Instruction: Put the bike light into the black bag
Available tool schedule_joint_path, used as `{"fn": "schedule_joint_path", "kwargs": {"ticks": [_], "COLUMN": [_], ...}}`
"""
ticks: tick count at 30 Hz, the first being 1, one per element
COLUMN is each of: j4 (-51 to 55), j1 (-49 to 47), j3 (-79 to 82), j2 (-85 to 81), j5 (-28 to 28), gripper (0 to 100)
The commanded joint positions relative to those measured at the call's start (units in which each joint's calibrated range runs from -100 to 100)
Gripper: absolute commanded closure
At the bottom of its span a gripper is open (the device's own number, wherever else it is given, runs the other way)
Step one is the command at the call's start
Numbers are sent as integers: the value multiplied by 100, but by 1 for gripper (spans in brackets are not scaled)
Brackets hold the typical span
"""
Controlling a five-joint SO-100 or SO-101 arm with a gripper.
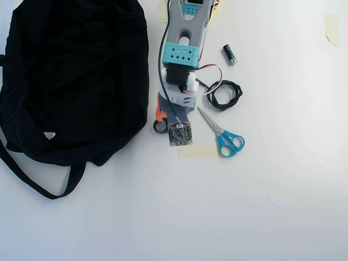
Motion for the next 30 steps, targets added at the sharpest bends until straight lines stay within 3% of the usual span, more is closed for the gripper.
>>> {"fn": "schedule_joint_path", "kwargs": {"ticks": [1,30], "j4": [-53,-380], "j1": [-48,-100], "j3": [-286,-852], "j2": [-71,1148], "j5": [57,109], "gripper": [79,79]}}
